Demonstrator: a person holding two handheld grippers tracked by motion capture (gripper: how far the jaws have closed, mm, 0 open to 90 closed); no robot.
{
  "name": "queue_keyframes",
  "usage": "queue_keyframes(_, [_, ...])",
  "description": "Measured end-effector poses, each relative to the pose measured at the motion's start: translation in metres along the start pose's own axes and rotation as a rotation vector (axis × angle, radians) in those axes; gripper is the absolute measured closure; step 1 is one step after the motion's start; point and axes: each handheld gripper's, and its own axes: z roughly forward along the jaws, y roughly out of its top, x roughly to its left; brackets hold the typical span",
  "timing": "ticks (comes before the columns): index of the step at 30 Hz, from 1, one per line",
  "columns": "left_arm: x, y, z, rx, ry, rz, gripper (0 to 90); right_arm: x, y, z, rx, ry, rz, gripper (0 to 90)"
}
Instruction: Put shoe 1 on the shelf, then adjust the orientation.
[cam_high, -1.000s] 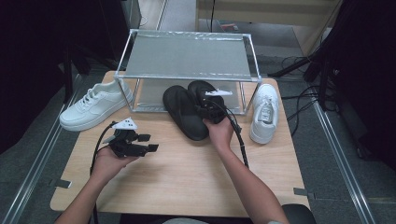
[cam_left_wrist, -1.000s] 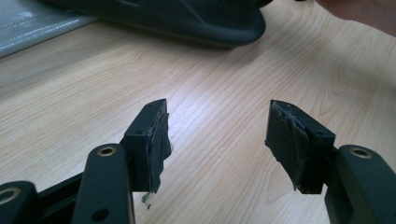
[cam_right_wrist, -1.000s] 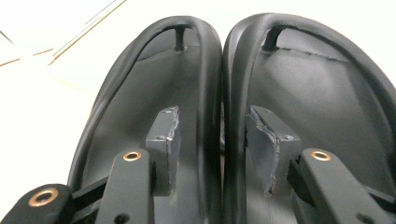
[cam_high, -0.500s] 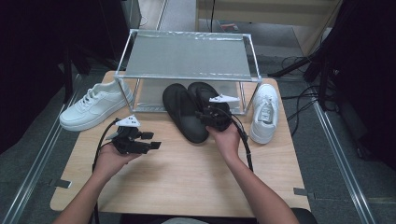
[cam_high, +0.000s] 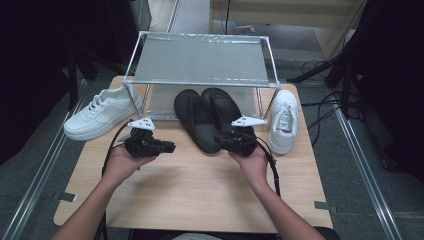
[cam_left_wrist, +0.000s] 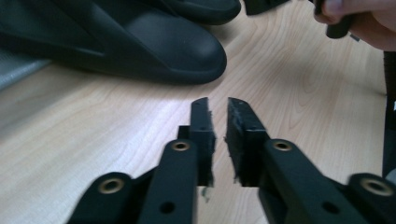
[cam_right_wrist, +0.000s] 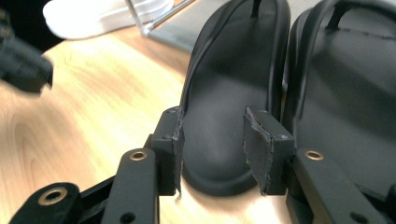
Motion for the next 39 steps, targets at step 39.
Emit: queue_keyframes(39, [0.035, 0.146, -0.02, -0.004, 0.047, 0.128, 90.0, 0.005, -0.039, 0.006, 0.072, 0.054, 0.015, 90.0])
